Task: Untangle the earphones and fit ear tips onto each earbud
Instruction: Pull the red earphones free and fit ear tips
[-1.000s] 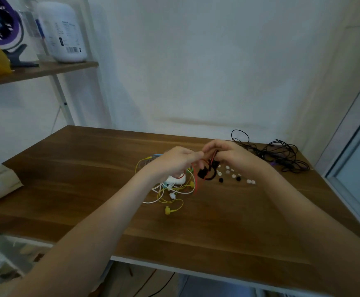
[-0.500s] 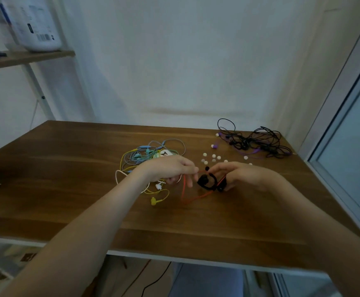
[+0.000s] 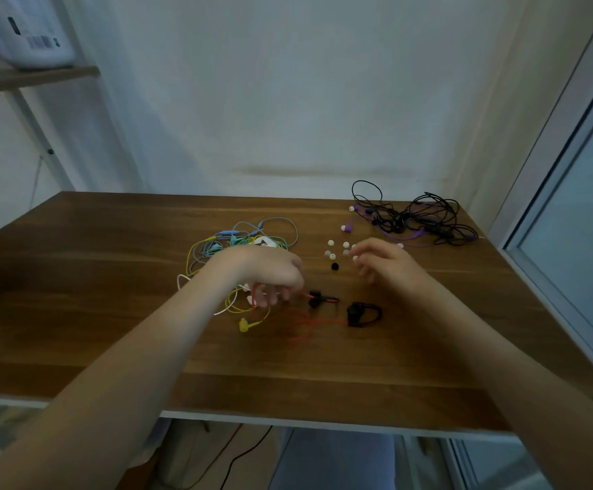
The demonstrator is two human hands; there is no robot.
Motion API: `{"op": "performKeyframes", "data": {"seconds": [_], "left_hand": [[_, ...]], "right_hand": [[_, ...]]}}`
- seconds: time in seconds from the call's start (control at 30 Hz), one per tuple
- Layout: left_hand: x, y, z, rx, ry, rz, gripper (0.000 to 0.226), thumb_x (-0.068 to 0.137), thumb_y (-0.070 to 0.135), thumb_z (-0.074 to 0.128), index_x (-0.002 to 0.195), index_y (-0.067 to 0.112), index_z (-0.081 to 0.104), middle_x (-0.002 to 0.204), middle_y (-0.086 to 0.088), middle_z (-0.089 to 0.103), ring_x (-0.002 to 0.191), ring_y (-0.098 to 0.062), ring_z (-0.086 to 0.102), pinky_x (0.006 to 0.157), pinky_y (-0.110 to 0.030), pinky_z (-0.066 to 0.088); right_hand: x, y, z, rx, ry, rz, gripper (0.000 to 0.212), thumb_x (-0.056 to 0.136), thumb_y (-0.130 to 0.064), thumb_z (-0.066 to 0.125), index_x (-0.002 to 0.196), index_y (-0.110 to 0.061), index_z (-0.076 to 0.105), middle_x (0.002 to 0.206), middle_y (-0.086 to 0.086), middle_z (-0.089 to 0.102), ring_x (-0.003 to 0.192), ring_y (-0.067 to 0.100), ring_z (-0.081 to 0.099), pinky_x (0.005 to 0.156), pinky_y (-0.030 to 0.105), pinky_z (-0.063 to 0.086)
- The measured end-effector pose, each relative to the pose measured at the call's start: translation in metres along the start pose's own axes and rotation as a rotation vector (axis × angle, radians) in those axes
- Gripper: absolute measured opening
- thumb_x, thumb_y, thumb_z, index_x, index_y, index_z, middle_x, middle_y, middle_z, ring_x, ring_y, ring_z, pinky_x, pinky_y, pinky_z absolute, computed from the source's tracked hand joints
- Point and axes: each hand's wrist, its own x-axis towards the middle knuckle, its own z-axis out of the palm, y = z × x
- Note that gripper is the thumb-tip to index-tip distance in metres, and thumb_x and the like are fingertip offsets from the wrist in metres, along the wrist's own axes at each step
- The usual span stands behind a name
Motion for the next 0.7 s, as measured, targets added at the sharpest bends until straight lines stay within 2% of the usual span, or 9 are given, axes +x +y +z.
{"op": "performKeyframes", "data": {"seconds": [0.07, 0.17, 0.23, 0.3, 0.53, 0.7], "left_hand": [[0.004, 0.002, 0.002, 0.008, 0.036, 0.023, 0.033, 0.096, 0.033, 0.050, 0.123, 0.013, 0.051, 0.097, -0.008, 0.064, 0.070, -0.019, 0.060, 0.057, -0.028, 0.053], [0.013, 0.004, 0.007, 0.084, 0.138, 0.052, 0.047, 0.097, 0.054, 0.040, 0.121, 0.015, 0.051, 0.095, -0.007, 0.066, 0.070, -0.015, 0.064, 0.065, -0.028, 0.058], [0.019, 0.005, 0.010, 0.068, 0.161, 0.055, 0.049, 0.097, 0.053, 0.039, 0.120, 0.012, 0.054, 0.090, -0.006, 0.067, 0.067, -0.015, 0.065, 0.061, -0.025, 0.058], [0.023, 0.007, 0.012, -0.002, 0.113, 0.048, 0.048, 0.096, 0.053, 0.044, 0.118, 0.012, 0.056, 0.086, -0.006, 0.068, 0.066, -0.015, 0.066, 0.058, -0.024, 0.057], [0.027, 0.002, 0.014, -0.201, -0.037, 0.113, 0.027, 0.097, 0.033, 0.055, 0.117, 0.015, 0.055, 0.085, -0.008, 0.067, 0.071, -0.017, 0.064, 0.063, -0.026, 0.057], [0.034, -0.003, 0.017, -0.448, 0.059, 0.230, 0.016, 0.098, 0.029, 0.053, 0.107, 0.017, 0.059, 0.071, -0.003, 0.065, 0.059, -0.012, 0.060, 0.052, -0.021, 0.051]], "right_hand": [[0.006, 0.004, 0.001, -0.216, 0.127, -0.051, 0.020, 0.096, -0.010, 0.049, 0.110, -0.019, 0.059, 0.102, -0.003, 0.058, 0.092, 0.013, 0.056, 0.073, 0.020, 0.046], [0.010, 0.008, 0.003, -0.443, 0.177, -0.133, 0.024, 0.097, -0.011, 0.048, 0.117, -0.019, 0.057, 0.103, -0.006, 0.051, 0.090, 0.007, 0.050, 0.071, 0.013, 0.039], [0.011, 0.013, 0.005, -0.539, 0.150, -0.171, 0.025, 0.096, -0.011, 0.049, 0.120, -0.015, 0.058, 0.104, -0.005, 0.048, 0.094, 0.009, 0.048, 0.081, 0.018, 0.041], [0.011, 0.019, 0.009, -0.608, 0.126, -0.180, 0.025, 0.096, -0.012, 0.050, 0.119, -0.012, 0.059, 0.106, -0.004, 0.048, 0.102, 0.013, 0.048, 0.088, 0.021, 0.038], [0.010, 0.026, 0.012, -0.606, 0.217, -0.159, 0.024, 0.096, -0.008, 0.048, 0.116, -0.010, 0.059, 0.111, 0.003, 0.051, 0.105, 0.017, 0.050, 0.088, 0.022, 0.039], [0.012, 0.029, 0.015, -0.682, 0.279, -0.149, 0.022, 0.094, -0.007, 0.048, 0.114, -0.008, 0.058, 0.114, 0.007, 0.051, 0.110, 0.021, 0.046, 0.088, 0.026, 0.038]]}}
